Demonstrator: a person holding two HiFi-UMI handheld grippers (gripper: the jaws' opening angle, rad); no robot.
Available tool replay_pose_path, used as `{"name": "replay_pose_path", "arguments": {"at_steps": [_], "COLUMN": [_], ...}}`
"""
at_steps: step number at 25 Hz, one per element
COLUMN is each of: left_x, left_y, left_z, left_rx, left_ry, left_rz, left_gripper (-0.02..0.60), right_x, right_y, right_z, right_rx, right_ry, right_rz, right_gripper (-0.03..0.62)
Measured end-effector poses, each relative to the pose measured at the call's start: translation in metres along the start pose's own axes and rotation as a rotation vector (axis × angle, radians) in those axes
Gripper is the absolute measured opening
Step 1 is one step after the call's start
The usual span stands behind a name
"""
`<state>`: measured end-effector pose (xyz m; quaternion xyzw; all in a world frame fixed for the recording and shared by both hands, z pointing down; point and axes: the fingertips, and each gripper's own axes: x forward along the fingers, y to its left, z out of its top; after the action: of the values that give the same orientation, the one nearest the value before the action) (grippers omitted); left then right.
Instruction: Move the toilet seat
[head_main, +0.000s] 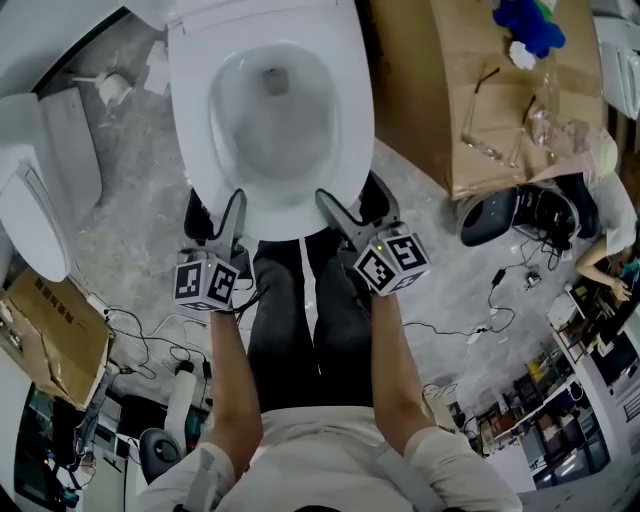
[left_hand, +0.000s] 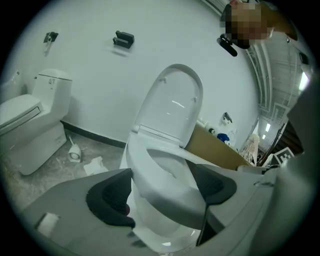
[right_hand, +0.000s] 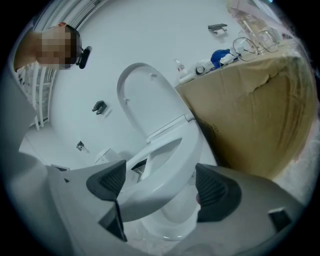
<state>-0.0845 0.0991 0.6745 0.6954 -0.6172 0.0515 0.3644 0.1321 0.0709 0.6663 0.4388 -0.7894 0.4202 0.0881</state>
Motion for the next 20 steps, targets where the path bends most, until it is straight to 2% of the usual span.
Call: {"name": "replay_pose_path", "arguments": {"at_steps": [9,12,20], "left_x": [-0.007,-0.011,-0.028], "left_y": [-0.014,-0.022,-0.050], "left_z": [0.042,0.059,0.099], "left_rx": [0.043,0.098,0.222], "left_ry": [-0.088,-0.104,-0.137], "left_rz": [-0.013,-0.019,-0.082], "left_gripper": [0.402,0.399,0.299], "right_x": [-0.007,-0.010,-0.012], "right_y": [0.016,0.022,0.034], "right_z": [0.032,0.044,0.074], "right_rx": [0.022,0.050,0.124], "right_ry": [-0.054,-0.085,-0.157], "right_rz": [0.026,0.036,0.042], "right_gripper": [0.438,0.438,0.437]}}
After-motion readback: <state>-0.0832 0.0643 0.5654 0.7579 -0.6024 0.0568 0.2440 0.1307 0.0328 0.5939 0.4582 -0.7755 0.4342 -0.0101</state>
